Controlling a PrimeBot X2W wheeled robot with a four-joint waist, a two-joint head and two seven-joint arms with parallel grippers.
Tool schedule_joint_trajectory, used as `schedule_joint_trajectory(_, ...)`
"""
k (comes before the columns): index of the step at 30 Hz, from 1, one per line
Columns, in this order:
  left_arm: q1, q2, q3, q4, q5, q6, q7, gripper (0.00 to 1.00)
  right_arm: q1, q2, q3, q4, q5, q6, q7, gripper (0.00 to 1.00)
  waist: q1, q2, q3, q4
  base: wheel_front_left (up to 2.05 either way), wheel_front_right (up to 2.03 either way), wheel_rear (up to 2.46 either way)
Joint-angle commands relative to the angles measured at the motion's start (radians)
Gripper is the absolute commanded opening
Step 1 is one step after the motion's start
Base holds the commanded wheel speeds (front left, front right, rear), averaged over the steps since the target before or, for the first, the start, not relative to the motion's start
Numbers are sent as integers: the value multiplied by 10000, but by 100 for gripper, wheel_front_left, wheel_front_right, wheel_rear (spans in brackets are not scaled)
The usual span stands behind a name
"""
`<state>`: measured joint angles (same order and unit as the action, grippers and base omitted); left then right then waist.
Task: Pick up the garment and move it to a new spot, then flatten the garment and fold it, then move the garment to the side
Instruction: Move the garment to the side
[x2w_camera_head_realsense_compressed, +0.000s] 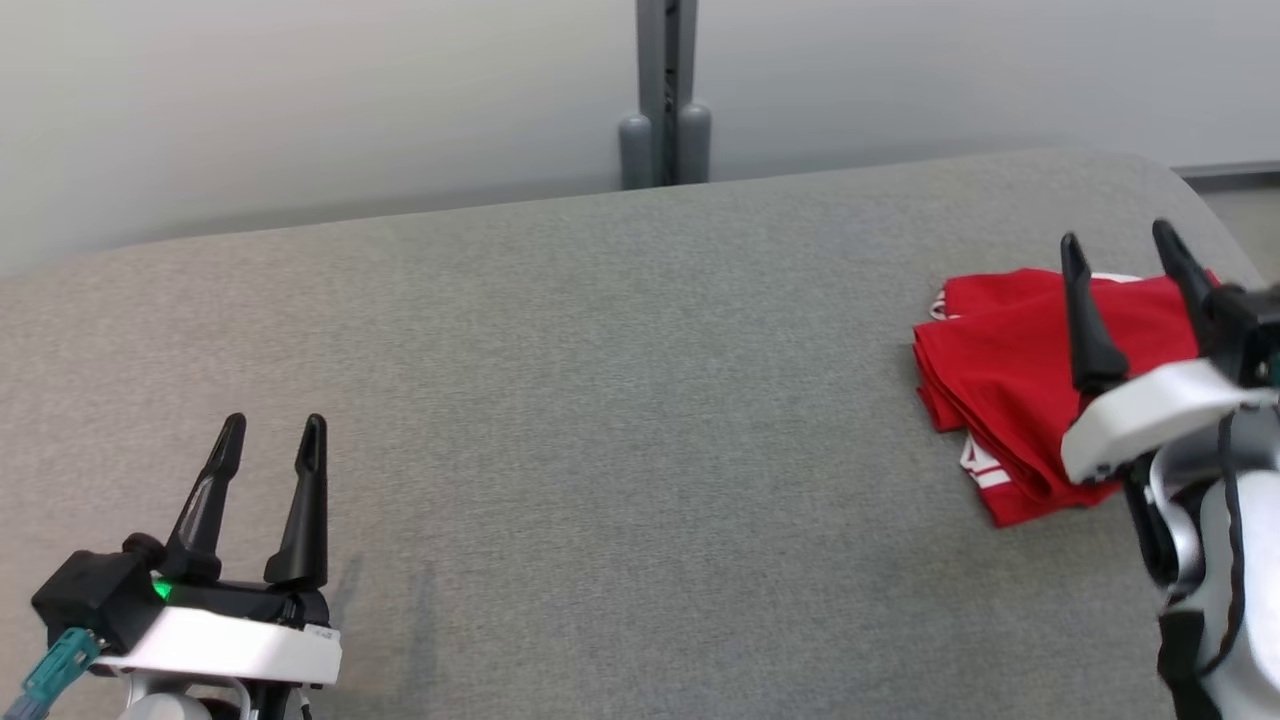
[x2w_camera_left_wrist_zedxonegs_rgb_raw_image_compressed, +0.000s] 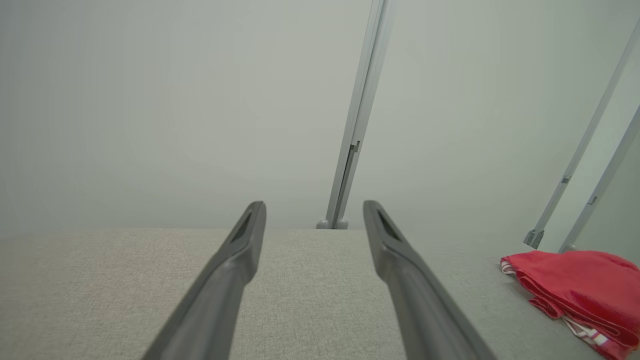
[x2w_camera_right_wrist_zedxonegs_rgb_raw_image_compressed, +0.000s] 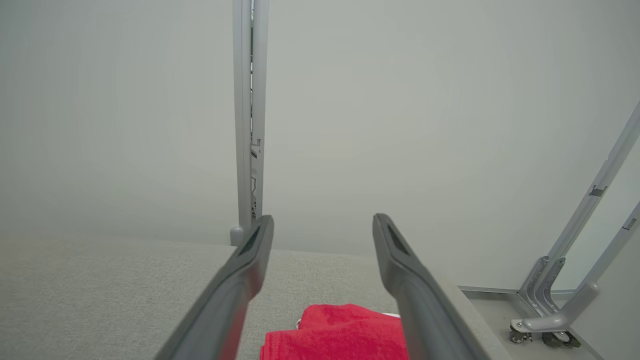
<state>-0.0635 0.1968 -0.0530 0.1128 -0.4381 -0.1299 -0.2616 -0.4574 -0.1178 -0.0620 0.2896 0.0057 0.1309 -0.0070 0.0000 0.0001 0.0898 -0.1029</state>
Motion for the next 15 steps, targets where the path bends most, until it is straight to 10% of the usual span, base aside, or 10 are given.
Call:
schedule_joint_trajectory(1, 141, -65, 200, -35, 134, -16, -42, 100, 596, 41, 16, -514, 256, -2, -183, 100, 0, -1, -276, 402, 0, 0, 0)
schedule_joint_trajectory(15, 696, -441, 487, 131, 4, -16, -42, 100, 3279, 507, 83, -1749, 805, -2, -1454, 100, 0, -1, -767, 1302, 0, 0, 0)
